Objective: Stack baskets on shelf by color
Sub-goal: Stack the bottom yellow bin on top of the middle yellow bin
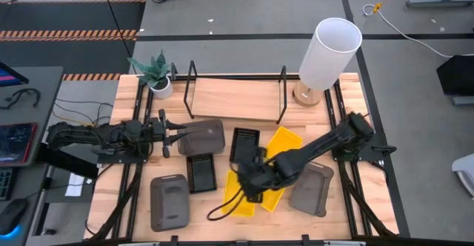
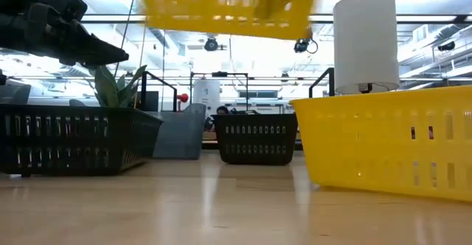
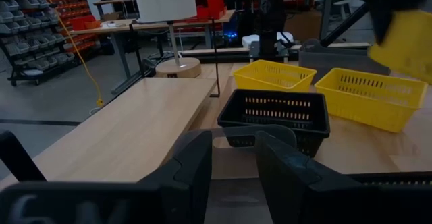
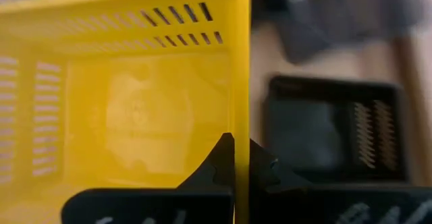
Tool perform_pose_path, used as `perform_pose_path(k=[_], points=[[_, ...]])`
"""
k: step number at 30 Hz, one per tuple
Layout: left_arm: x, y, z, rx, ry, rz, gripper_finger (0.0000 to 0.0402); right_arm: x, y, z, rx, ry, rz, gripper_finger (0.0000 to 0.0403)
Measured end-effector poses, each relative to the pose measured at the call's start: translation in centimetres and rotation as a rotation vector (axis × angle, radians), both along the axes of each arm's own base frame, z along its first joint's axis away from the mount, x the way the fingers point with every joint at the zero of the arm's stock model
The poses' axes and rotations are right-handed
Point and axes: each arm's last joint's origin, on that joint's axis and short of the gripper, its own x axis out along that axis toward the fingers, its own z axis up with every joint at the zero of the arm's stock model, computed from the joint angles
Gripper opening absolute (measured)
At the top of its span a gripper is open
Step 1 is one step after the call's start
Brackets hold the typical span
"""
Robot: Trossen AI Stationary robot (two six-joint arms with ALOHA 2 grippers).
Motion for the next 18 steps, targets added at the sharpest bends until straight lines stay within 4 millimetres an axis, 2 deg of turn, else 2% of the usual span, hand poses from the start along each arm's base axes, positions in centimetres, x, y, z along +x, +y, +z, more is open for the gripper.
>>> perform_pose_path(k=[5,11,15,18], points=[[0.0,0.0,0.0,0.000,0.000,0.000,0.0121,-4.1,-1.3,0.8,0.017,-0.018,-0.118,0.0002],[0.0,0.0,0.0,0.000,0.000,0.000,0.0121,-8.2,-2.9,-1.0,0.078,-0.004,-0.283,0.0002],[0.0,0.0,0.0,0.000,0.000,0.000,0.0121,-10.0,-3.0,-2.4,0.139,0.005,-0.353,0.0003],[0.0,0.0,0.0,0.000,0.000,0.000,0.0121,-10.4,-2.6,-3.0,0.193,0.002,-0.366,0.0003]])
